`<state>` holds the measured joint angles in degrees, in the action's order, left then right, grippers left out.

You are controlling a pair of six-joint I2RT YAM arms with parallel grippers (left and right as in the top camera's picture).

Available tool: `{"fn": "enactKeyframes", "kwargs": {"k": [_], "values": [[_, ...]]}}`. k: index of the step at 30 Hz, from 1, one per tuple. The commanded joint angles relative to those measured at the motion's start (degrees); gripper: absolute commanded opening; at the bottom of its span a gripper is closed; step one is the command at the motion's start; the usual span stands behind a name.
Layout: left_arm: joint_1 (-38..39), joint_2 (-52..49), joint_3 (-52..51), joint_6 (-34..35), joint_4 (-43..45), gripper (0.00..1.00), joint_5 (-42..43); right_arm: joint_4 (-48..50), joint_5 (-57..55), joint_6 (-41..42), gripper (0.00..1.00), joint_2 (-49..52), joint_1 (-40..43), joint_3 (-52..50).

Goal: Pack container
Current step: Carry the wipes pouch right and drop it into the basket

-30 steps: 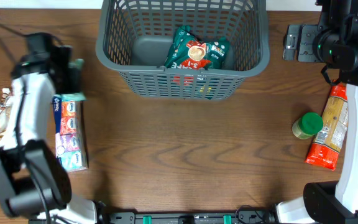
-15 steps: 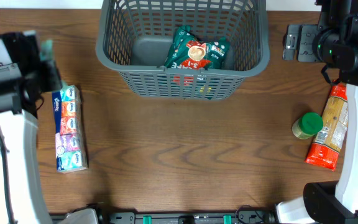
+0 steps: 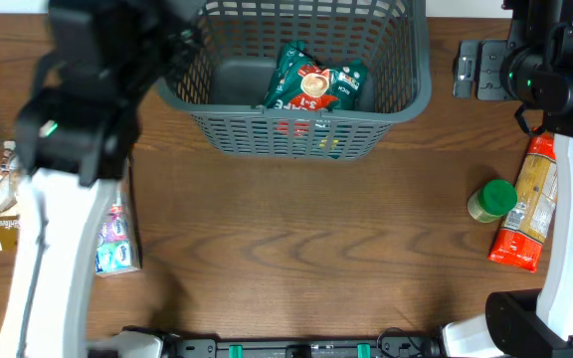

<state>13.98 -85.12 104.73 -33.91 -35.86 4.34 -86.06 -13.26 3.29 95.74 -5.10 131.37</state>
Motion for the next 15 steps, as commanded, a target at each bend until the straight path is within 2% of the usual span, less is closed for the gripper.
{"fn": "enactKeyframes", "kwargs": {"k": [1,5,15], "values": [[2.14,-6.99,-0.09,-10.56,2.03,0.05,0.46,-0.13,-0.24,-1.70,0.99,0.28,0.63,-0.15],[3.67,-13.97,-0.09,-15.21,4.90,0.06,0.61,-0.37,-0.22,-1.70,0.99,0.28,0.63,-0.15],[3.89,-27.89,-0.09,-11.96,3.15,0.06,3.89,-1.38,-0.20,-1.73,0.99,0.28,0.63,-0.15]]}}
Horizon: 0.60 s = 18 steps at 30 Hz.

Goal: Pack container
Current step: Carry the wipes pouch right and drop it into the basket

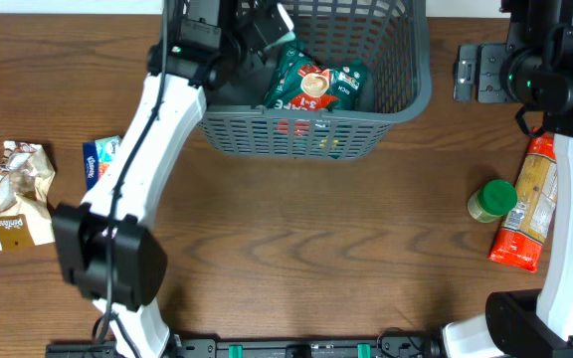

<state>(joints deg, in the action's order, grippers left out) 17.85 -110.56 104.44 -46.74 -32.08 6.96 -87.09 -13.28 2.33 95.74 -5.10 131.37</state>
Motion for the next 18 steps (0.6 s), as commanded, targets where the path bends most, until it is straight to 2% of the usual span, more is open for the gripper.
{"fn": "enactKeyframes", "kwargs": {"k": [1,4,5,6,7,8,14,17,18], "values": [[0.02,-3.41,0.20,0.98,-1.27,0.06,1.33,-0.44,-0.15,-0.72,0.99,0.28,0.61,-0.15],[0.02,-5.79,0.20,0.98,-3.39,0.06,1.46,-0.68,-0.17,-0.74,0.99,0.28,0.63,-0.15],[0.02,-6.14,0.20,1.01,-4.00,0.23,1.46,-0.66,-0.17,-0.74,0.99,0.28,0.63,-0.15],[0.02,-6.25,0.20,1.01,-4.46,0.49,1.42,-0.63,-0.17,-0.79,0.99,0.28,0.63,-0.15],[0.02,-6.25,0.20,0.98,-4.79,0.70,1.42,-0.61,-0.17,-0.92,0.99,0.28,0.63,-0.15],[0.02,-6.12,0.22,1.01,-4.98,0.84,1.42,-0.63,-0.17,-1.22,0.99,0.28,0.63,-0.15],[0.02,-2.16,0.22,1.60,-5.20,0.99,1.38,-0.31,-0.17,-1.33,0.99,0.28,0.63,-0.15],[0.02,2.01,0.22,2.03,-5.68,0.99,0.44,1.07,-0.17,-1.27,0.99,0.26,0.63,-0.13],[0.02,4.04,0.22,4.35,-5.95,0.99,-0.81,1.75,-0.17,-0.96,0.99,0.24,0.63,-0.13]]}}
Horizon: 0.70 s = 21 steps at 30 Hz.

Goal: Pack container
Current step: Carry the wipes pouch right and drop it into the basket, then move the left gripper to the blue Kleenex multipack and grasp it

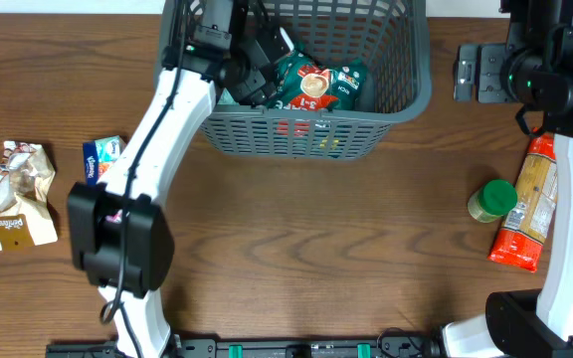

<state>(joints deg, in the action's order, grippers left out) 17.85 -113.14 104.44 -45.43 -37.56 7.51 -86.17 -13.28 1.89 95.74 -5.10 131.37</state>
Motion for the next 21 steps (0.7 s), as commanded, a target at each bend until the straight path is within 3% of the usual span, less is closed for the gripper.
{"fn": "enactKeyframes", "kwargs": {"k": [1,8,15,18,21], "values": [[-0.07,8.52,0.22,5.64,-0.90,0.99,-3.02,1.53,-0.20,-0.04,0.99,0.20,0.70,-0.13],[-5.09,23.39,0.22,23.02,-13.86,0.99,-14.23,4.28,0.00,8.55,0.99,0.15,6.36,0.79],[-18.18,32.70,-0.09,34.67,-32.46,0.98,-14.62,-0.98,12.74,9.88,0.99,0.17,19.80,1.40],[-23.19,33.44,-2.14,36.35,-36.20,0.99,-14.60,-2.89,13.11,9.81,0.99,0.17,21.99,1.33],[-27.39,33.29,-7.98,36.37,-34.05,0.99,-13.88,-3.26,13.14,9.60,0.99,0.17,22.10,1.31]]}}
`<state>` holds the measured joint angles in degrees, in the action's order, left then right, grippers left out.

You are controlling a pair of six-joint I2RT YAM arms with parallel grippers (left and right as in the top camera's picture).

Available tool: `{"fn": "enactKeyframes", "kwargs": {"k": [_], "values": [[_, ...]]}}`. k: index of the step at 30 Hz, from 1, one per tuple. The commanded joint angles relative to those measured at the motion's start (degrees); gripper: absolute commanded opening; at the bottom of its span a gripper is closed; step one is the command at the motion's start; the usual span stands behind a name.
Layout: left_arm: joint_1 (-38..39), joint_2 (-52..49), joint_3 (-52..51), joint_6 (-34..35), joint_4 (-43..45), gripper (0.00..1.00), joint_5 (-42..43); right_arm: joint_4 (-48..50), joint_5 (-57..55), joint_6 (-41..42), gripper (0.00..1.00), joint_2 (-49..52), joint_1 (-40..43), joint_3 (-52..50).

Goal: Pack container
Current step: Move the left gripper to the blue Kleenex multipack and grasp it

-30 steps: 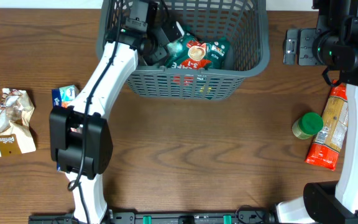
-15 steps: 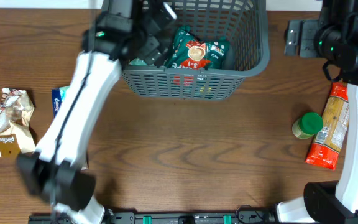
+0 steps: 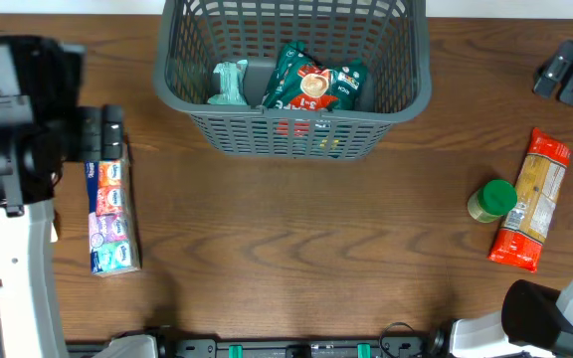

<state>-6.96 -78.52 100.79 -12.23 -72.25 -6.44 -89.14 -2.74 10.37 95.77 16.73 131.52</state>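
Note:
The grey basket (image 3: 406,94) stands at the top centre of the overhead view. In it lie a green snack packet (image 3: 314,85) and, to its left, a pale green item (image 3: 229,84); something red shows through the front wall. A long multi-coloured tissue pack (image 3: 109,219) lies at the left. My left gripper (image 3: 101,134) hangs over the pack's far end, its two dark fingers apart and holding nothing. My right gripper (image 3: 563,76) is at the far right edge, too dark to read.
A green-lidded jar (image 3: 491,201) and a red and yellow pasta packet (image 3: 532,199) lie side by side at the right. The left arm's bulk covers the table's left edge.
My left gripper was inside the basket's left part and is now back over the tissue pack at the left. A pale green item lies where it was. The right arm has moved right.
At first my left arm was over the table's left side and the basket's left part held nothing. At the two later moments the gripper was inside the basket beside the green packet. Now it is out, and the pale green item rests there.

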Motion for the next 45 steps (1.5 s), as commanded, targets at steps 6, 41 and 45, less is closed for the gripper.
{"fn": "enactKeyframes", "kwargs": {"k": [6,41,45], "values": [[-7.41,-2.89,-22.01,3.98,13.14,0.99,4.66,-0.44,2.80,0.09,0.99,0.15,0.11,1.16],[-8.39,-23.30,-41.68,6.78,35.30,0.31,10.16,-1.11,2.78,-2.34,0.99,0.15,0.11,1.16],[-8.39,-17.68,-38.86,6.78,31.85,0.06,12.09,-1.14,2.78,-2.36,0.99,0.15,0.11,1.16]]}}
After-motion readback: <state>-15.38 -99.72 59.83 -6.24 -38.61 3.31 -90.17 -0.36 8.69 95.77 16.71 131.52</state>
